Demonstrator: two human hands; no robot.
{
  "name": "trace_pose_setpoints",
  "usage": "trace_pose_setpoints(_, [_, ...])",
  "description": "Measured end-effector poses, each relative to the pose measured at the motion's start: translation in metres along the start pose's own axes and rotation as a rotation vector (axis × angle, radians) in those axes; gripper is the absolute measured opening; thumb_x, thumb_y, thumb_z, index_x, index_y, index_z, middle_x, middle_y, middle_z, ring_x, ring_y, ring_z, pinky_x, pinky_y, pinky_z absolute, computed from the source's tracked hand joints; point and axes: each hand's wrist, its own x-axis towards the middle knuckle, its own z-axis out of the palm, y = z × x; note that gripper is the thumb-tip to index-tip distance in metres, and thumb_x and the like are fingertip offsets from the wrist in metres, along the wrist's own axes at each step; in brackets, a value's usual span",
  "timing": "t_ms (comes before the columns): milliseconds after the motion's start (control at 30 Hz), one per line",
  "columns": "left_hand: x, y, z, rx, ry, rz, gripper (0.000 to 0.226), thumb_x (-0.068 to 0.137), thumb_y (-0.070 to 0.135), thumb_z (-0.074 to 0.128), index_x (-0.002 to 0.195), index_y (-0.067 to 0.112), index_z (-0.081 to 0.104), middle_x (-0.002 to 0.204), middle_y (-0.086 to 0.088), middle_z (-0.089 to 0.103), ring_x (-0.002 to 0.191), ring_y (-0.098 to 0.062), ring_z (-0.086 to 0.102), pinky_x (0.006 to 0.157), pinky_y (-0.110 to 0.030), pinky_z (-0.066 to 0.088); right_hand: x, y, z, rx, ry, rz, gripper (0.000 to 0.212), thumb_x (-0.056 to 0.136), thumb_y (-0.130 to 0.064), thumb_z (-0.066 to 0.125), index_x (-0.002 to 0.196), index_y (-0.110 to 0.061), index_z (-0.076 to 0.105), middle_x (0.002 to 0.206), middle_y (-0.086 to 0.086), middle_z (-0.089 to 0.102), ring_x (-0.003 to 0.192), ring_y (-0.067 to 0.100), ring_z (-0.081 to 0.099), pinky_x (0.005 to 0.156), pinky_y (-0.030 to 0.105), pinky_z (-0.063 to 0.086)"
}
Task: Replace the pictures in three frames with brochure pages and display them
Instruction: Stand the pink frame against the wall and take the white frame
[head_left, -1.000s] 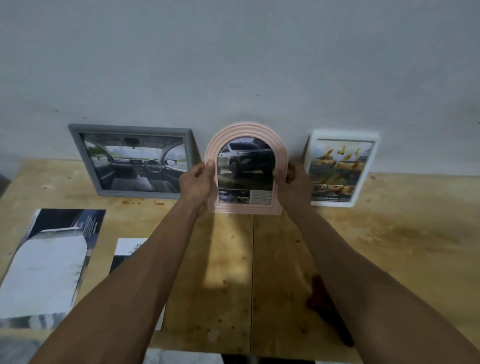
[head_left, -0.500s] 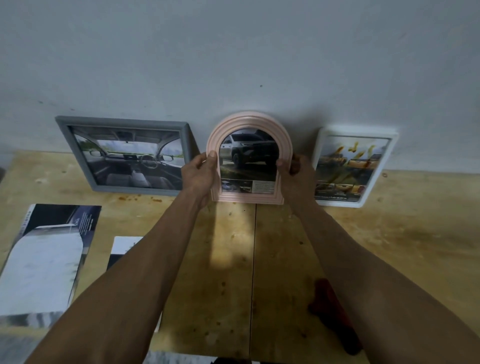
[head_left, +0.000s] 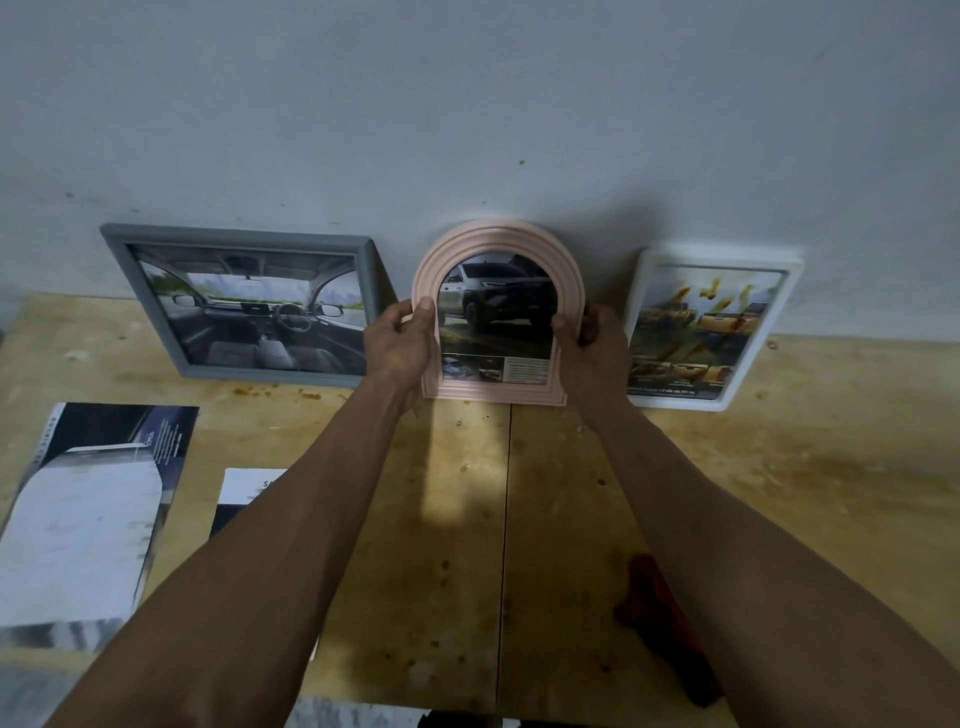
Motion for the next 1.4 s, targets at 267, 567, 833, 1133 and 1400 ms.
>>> trace_pose_setpoints(267, [-0.01,0.001,-0.003,0.118,-0.044,0.002,0.059,0.098,0.039,0.058,0.148,0.012,0.042,0.131,-0.004,0.058,0.121,-0.023,0.055,0.106,-0.041,0.047,-0.001,-0.002,0.002,-0.014,-0.041,0.052,0.041,0.098,-0.038,0.054,0.13,-0.014,0.047,0.11,0.0,0.059,0.092,0.013,0.053,0.068,0.014,0.038])
trace_pose_setpoints(567, [-0.07,-0.005,-0.025,0.199,-0.035,0.024,0.067,0.1,0.041,0.055,0.154,0.01,0.03,0.151,-0.012,0.045,0.136,-0.028,0.046,0.11,-0.041,0.041,-0.042,-0.02,-0.025,-0.005,0.023,0.121,0.053,0.094,-0.035,0.061,0.14,-0.016,0.044,0.129,0.006,0.059,0.115,0.024,0.059,0.097,0.046,0.051])
trace_pose_setpoints(833, [-0.148,-0.038,-0.027,0.363,-0.235,0.112,0.042,0.098,0.047,0.055,0.122,0.015,0.065,0.114,-0.007,0.068,0.102,-0.023,0.065,0.089,-0.047,0.057,-0.129,0.004,-0.083,-0.158,0.074,0.134,0.027,0.095,-0.027,0.06,0.116,-0.013,0.066,0.106,0.003,0.068,0.091,0.016,0.06,0.082,0.031,0.052])
trace_pose_setpoints(1133, [-0.213,-0.073,0.025,0.466,-0.463,0.071,0.016,0.1,0.036,0.056,0.097,0.022,0.063,0.098,-0.004,0.067,0.093,-0.023,0.068,0.085,-0.044,0.056,-0.16,0.069,-0.16,-0.089,0.102,0.398,0.005,0.089,-0.024,0.067,0.09,-0.027,0.071,0.097,0.006,0.073,0.092,0.027,0.068,0.084,0.043,0.057])
trace_pose_setpoints(1400, [-0.187,-0.062,0.107,0.514,-0.38,0.105,0.025,0.098,0.04,0.057,0.105,0.019,0.067,0.108,-0.005,0.068,0.101,-0.026,0.065,0.09,-0.049,0.057,-0.095,0.094,-0.211,-0.047,0.094,0.378,0.02,0.089,-0.021,0.064,0.106,-0.014,0.072,0.093,0.004,0.071,0.088,0.023,0.069,0.084,0.044,0.058])
